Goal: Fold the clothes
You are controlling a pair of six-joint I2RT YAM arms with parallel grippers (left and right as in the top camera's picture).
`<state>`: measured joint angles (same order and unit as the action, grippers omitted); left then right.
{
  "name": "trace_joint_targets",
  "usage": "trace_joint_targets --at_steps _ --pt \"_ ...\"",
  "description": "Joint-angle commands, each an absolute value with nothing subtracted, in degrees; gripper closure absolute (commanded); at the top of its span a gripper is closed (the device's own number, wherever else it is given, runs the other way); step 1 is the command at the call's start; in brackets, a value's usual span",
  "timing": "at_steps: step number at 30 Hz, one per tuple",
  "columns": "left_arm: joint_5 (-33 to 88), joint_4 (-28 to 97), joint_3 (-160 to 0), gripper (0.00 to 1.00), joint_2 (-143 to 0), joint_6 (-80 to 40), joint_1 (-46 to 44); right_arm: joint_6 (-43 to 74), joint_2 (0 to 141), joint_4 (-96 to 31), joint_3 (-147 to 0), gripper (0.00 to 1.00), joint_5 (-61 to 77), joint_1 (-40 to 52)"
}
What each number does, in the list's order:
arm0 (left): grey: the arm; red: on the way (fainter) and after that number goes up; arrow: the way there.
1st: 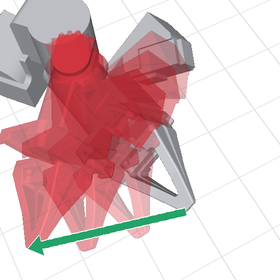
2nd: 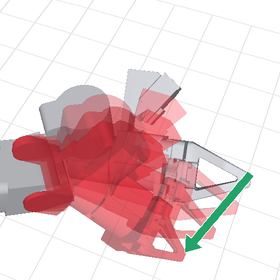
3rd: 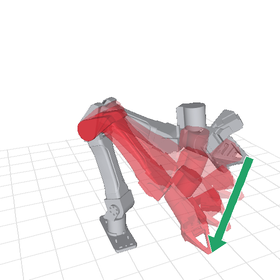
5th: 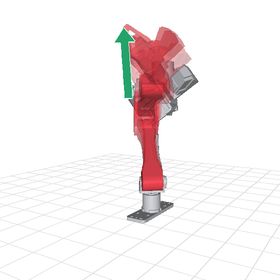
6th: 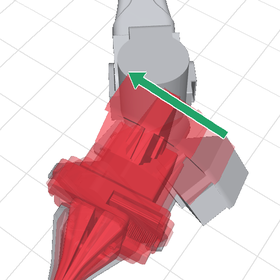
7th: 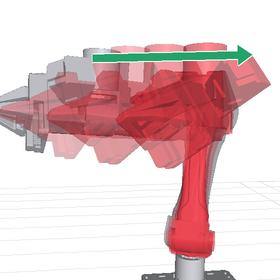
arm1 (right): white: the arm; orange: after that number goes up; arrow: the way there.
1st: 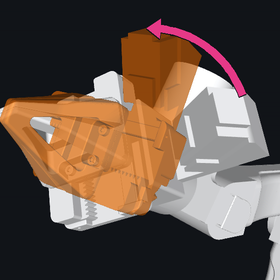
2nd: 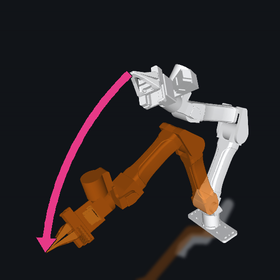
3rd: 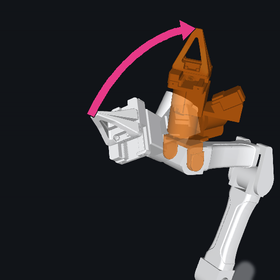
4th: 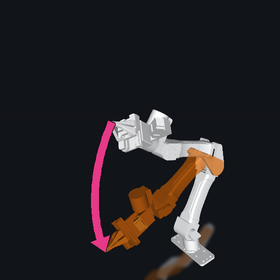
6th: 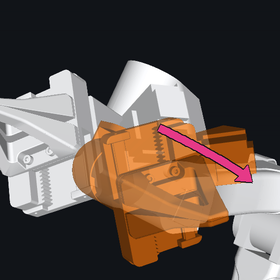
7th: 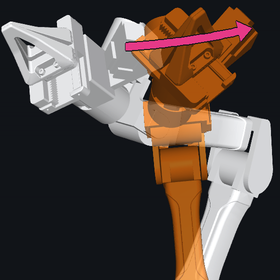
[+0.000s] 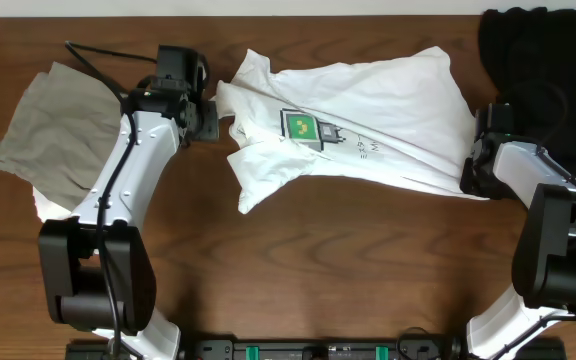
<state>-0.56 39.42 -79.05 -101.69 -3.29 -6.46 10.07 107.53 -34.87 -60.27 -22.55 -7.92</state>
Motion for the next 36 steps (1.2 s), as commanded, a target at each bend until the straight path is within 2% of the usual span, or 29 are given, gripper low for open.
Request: trace_joint_targets --at_steps 1,6,10,13,17,24,36 --pt "3.0 43.2 -79.0 0.64 -102.1 -3.2 -6.4 10.9 110.4 -35.7 -58.2 0.97 -19.4 -8.7" --pt "18.8 47.7 -77.6 0.61 -102.1 -3.2 -8.3 10.9 110.4 -35.6 -58.2 0.97 -19.4 -8.7" --pt "17.9 44.4 -75.4 0.53 -102.7 -3.0 -11.7 10.9 110.4 -35.5 -58.2 0.97 -19.2 -8.7" --pt "15.0 42.3 -74.2 0.53 -103.3 -4.0 -13.5 10.9 110.4 -35.6 -58.2 0.97 -18.4 -8.6" --pt "9.4 42.2 -72.7 0.53 -103.7 -12.1 -13.7 10.9 110.4 -35.8 -58.2 0.97 -18.4 -8.6" --pt "9.4 39.5 -68.6 0.50 -103.7 -20.9 -13.6 10.9 110.4 -35.6 -58.2 0.97 -18.4 -8.6" --pt "11.9 27.4 -60.5 0.46 -103.9 -24.4 -13.6 10.9 110.4 -35.6 -58.2 0.97 -18.4 -8.6"
